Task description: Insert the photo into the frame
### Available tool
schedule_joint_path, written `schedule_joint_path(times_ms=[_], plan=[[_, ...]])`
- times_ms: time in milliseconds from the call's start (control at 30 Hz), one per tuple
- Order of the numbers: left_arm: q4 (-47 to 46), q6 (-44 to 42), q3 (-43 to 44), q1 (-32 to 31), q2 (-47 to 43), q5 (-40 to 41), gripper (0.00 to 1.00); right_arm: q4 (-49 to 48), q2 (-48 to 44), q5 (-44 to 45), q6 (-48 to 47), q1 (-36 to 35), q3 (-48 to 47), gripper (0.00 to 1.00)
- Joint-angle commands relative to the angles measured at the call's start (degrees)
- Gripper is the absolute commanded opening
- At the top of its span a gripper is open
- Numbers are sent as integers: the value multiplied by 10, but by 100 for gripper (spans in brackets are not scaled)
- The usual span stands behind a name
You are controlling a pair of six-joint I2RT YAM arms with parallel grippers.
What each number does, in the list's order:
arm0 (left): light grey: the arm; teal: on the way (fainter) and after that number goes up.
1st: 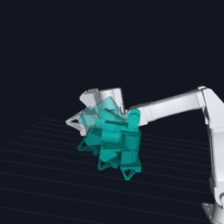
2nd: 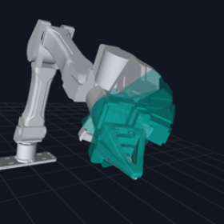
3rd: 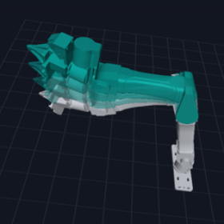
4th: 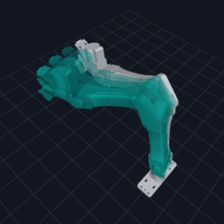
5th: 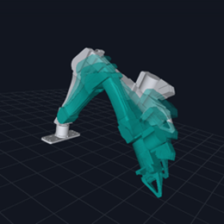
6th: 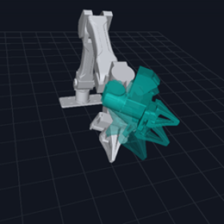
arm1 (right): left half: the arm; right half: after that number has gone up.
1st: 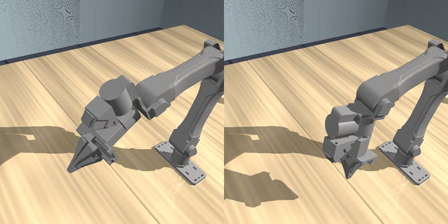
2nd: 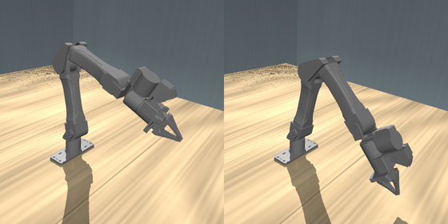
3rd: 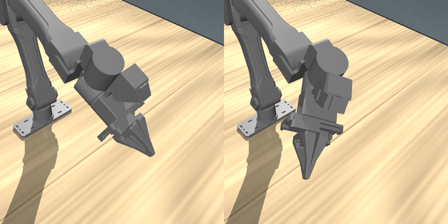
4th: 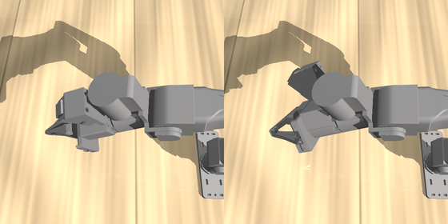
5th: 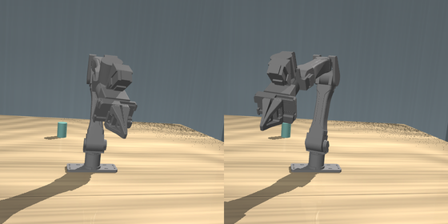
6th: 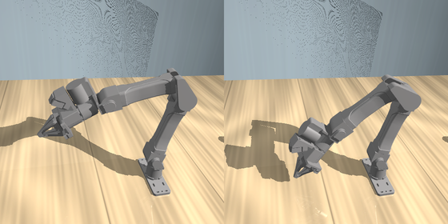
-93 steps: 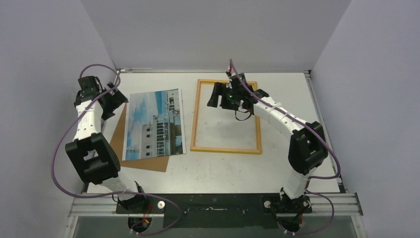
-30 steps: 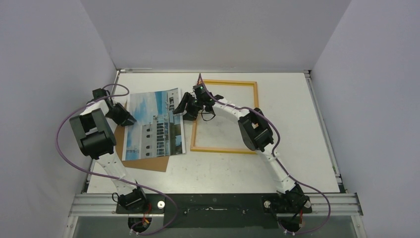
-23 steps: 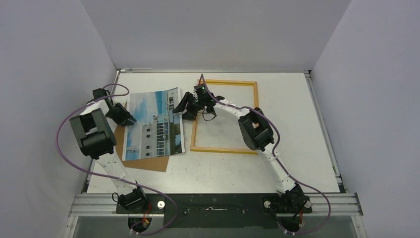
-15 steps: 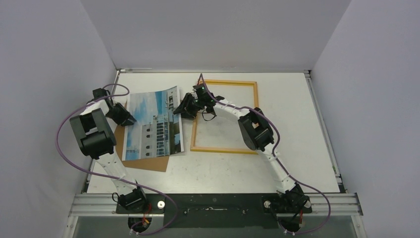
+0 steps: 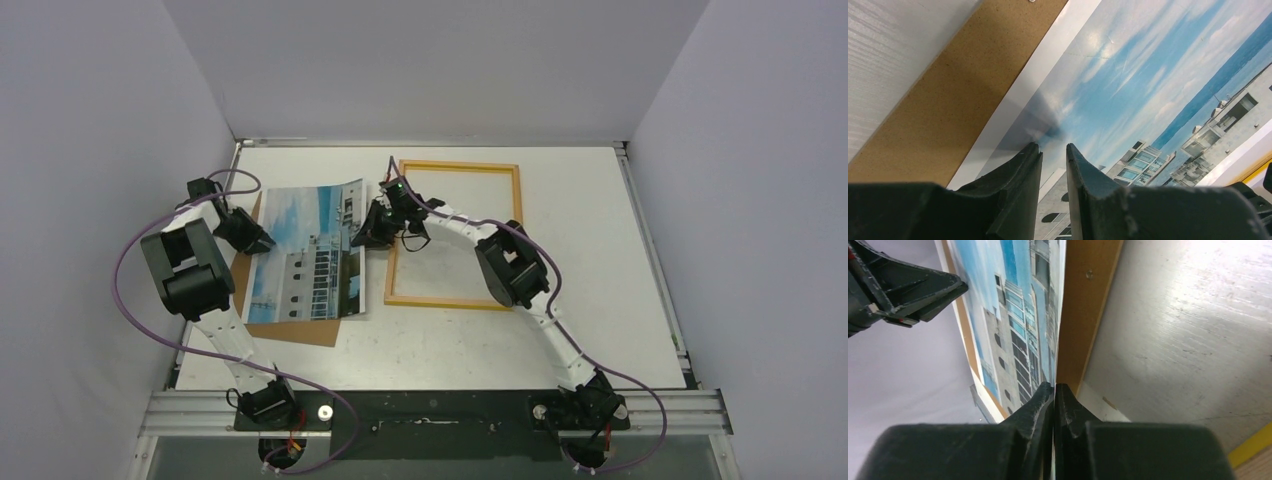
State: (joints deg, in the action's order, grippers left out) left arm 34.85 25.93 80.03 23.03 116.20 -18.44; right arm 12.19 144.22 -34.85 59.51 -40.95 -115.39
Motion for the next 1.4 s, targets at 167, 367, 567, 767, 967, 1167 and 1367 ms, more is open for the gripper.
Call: schedule_joint_path(times_ms=[167, 367, 567, 767, 967, 1167, 1367], plan=[[14, -8, -5, -3, -20, 13, 32, 34, -60, 55, -83, 1, -13, 0], [38, -13, 34, -22, -77, -15, 37, 110, -118, 62, -154, 8, -11, 0], [80, -37, 97, -74, -128, -49, 49, 204, -195, 37, -207, 34, 11, 0], [107, -48, 130, -139, -163, -57, 56, 301, -297, 31, -254, 84, 43, 0], [113, -40, 113, -167, -182, -50, 58, 421, -372, 45, -276, 157, 24, 0], [83, -26, 42, -185, -205, -52, 59, 553, -423, 41, -293, 237, -17, 0], [43, -4, 10, -226, -213, -68, 60, 667, -431, 130, -324, 277, -120, 0]])
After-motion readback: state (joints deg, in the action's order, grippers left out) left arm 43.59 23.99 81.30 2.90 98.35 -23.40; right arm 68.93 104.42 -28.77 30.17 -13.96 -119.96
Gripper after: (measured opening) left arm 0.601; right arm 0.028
